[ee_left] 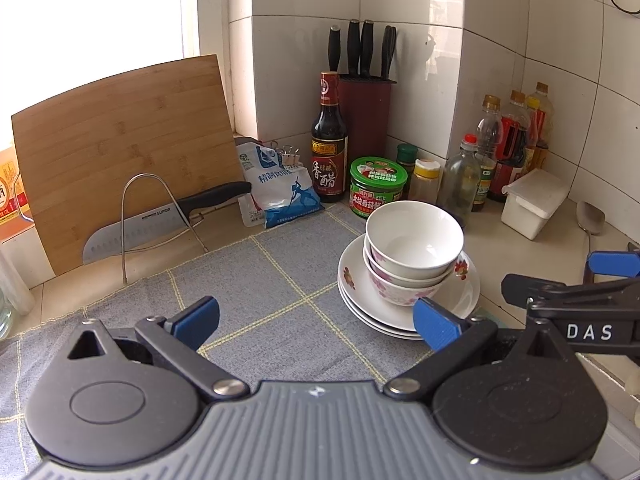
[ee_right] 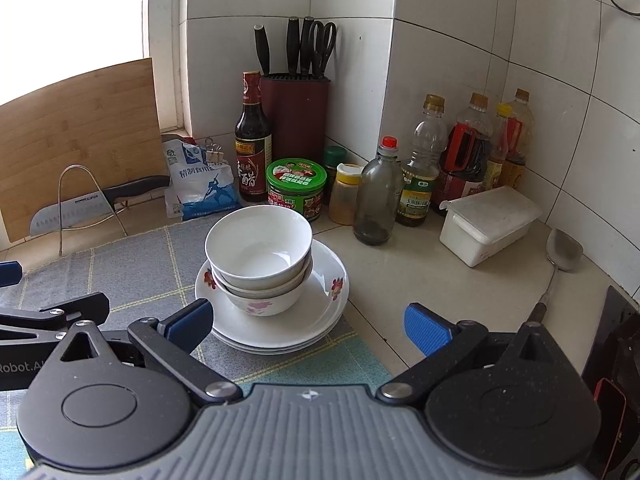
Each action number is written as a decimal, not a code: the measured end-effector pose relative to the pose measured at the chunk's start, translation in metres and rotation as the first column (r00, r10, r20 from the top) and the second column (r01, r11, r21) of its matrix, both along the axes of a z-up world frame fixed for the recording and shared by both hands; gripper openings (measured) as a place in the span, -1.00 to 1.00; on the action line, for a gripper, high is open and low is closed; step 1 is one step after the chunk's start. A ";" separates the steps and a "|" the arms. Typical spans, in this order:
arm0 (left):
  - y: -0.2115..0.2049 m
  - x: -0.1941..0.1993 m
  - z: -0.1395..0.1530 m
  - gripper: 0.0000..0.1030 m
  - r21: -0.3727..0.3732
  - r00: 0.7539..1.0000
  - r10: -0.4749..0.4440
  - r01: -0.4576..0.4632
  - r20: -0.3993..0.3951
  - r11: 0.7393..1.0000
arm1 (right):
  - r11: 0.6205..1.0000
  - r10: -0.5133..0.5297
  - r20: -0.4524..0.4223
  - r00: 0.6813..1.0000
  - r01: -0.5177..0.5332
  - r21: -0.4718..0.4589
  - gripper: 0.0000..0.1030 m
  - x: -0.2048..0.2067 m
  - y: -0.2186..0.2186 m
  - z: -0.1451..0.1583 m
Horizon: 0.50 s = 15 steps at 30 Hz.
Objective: Organize plates and bowls
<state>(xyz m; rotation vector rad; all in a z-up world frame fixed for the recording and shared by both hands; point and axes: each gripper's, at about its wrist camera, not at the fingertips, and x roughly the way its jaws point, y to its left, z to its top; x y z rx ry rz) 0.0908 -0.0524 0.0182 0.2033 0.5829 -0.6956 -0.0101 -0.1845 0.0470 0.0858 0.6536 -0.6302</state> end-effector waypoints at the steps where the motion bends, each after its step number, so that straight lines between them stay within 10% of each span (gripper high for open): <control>1: 0.000 0.000 0.000 0.99 0.000 1.000 -0.001 0.001 0.000 1.000 | 1.000 -0.001 -0.002 1.000 0.001 -0.002 1.00 0.000 0.000 0.000; 15: -0.003 0.002 0.001 0.99 0.004 1.000 0.002 -0.002 -0.005 1.000 | 1.000 -0.006 -0.010 1.000 0.006 -0.015 1.00 0.001 -0.002 0.002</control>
